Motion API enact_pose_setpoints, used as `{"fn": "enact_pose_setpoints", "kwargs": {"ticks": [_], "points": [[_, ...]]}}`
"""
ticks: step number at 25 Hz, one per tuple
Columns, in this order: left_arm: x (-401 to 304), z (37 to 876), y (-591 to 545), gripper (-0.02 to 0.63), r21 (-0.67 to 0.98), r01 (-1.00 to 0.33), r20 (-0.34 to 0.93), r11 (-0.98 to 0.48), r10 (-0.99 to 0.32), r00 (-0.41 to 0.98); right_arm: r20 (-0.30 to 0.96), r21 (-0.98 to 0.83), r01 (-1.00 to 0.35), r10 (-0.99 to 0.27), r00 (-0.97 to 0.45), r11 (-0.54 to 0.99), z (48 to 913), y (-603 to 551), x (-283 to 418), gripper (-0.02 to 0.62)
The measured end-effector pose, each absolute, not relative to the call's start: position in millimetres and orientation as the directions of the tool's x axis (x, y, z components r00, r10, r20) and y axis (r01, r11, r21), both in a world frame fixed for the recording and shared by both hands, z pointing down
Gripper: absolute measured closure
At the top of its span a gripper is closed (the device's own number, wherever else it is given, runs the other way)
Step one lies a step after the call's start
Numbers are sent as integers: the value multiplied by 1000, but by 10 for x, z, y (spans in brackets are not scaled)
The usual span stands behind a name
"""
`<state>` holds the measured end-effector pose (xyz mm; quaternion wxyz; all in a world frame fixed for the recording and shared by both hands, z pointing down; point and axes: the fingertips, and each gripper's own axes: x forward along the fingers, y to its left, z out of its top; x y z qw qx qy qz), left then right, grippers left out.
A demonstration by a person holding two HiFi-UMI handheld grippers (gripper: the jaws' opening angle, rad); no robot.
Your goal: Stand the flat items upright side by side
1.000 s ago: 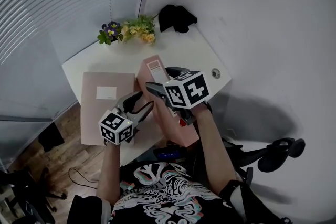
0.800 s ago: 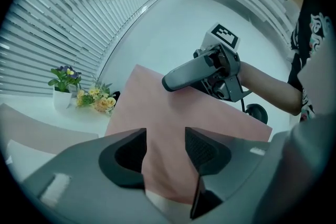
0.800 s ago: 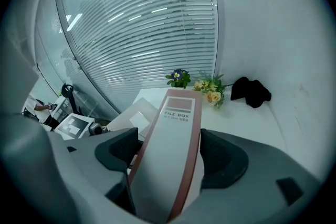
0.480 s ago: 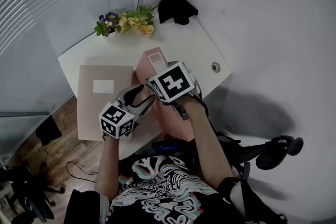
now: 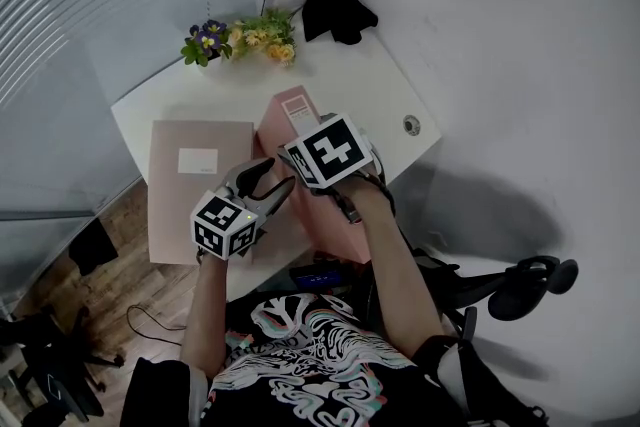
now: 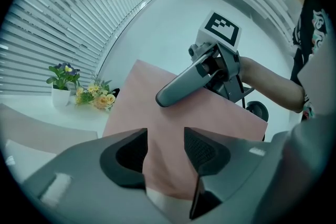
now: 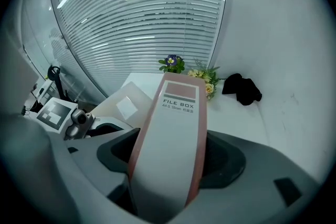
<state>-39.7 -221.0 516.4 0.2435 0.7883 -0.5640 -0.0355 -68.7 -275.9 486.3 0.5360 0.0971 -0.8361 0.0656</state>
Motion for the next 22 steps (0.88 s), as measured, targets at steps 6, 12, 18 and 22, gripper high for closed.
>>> {"fn": "enact_pose_setpoints", "kwargs": {"ticks": [6, 12, 18, 22], "points": [[-375, 5154, -2203, 400, 423, -870, 220, -252, -903, 369, 906, 1, -247, -105, -410, 969, 4849, -2785, -669, 256], [-307, 5126, -2182, 402, 419, -867, 215, -268, -899, 382, 895, 7, -255, -120, -430, 967, 4790, -2735, -632, 262], [-218, 5071, -2182, 400, 412, -861, 204, -298, -891, 406, 866, 17, -284, -157, -475, 959, 4653, -2768, -599, 267], [-139, 5002, -2164, 400, 398, -858, 191, -325, -885, 424, 841, 21, -288, -173, -512, 957, 4541, -2752, -593, 269]]}}
